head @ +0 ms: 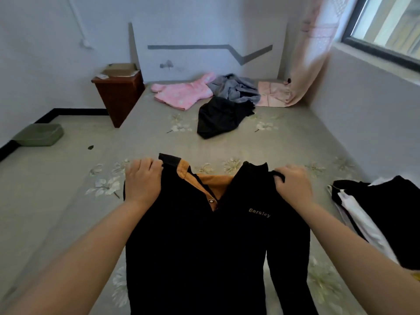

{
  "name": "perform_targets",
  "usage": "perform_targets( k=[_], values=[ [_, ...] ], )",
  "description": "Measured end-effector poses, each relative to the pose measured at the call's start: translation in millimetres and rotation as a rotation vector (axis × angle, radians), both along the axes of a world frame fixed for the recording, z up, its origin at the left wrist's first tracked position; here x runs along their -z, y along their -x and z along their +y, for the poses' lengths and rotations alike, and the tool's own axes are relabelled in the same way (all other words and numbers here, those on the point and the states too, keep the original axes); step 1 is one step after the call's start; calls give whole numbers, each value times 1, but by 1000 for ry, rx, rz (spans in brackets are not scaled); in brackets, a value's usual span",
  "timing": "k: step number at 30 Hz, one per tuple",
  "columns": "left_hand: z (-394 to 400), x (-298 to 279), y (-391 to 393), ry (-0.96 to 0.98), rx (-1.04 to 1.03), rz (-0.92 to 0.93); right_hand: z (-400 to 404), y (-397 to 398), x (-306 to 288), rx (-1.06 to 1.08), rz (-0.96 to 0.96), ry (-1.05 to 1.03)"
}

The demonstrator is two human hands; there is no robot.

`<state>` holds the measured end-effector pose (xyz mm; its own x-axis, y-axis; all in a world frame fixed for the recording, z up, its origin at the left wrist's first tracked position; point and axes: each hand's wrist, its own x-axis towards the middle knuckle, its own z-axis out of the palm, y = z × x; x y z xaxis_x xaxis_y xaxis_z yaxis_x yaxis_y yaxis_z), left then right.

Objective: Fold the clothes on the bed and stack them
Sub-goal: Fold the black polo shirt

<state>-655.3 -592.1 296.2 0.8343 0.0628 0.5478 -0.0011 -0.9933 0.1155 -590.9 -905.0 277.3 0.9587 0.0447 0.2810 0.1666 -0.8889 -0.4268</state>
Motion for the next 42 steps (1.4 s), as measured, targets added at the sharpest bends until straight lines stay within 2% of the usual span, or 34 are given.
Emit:
perform_targets(
  k=[5,8,12,15,20,22,23,24,27,29,32,36,38,39,40,42],
  values=[
    [25,57,-60,-29,-7,215,25,-73,67,-20,360,18],
    [40,87,-94,78,-51,365,39,-110,96,-23,469,-14],
    [52,118,-130,39,-1,312,47,-145,126,-30,503,-62],
    [61,137,-158,23,39,217,49,-163,139,-8,426,-123],
    [79,178,-215,34,75,19,59,-198,156,35,55,-166],
    [83,208,-242,36,86,38,67,-220,183,39,26,-114],
    [84,227,-253,40,63,108,70,-229,202,54,31,-57],
    [83,247,-262,49,26,222,73,-234,223,70,78,37],
    [77,313,-262,55,-149,730,76,-231,291,37,526,477],
    [70,347,-244,105,-202,851,73,-218,322,54,686,543],
    [61,368,-228,199,-189,820,67,-208,341,89,626,512],
    [67,368,-254,315,-154,644,70,-234,335,130,381,136],
    [63,364,-277,358,-102,615,83,-257,330,172,454,-65],
    [59,363,-289,361,-97,631,90,-268,330,197,529,-103],
    [55,363,-299,359,-103,664,97,-278,332,220,613,-72],
    [46,365,-315,297,-132,730,111,-291,333,226,742,202]
  ],
)
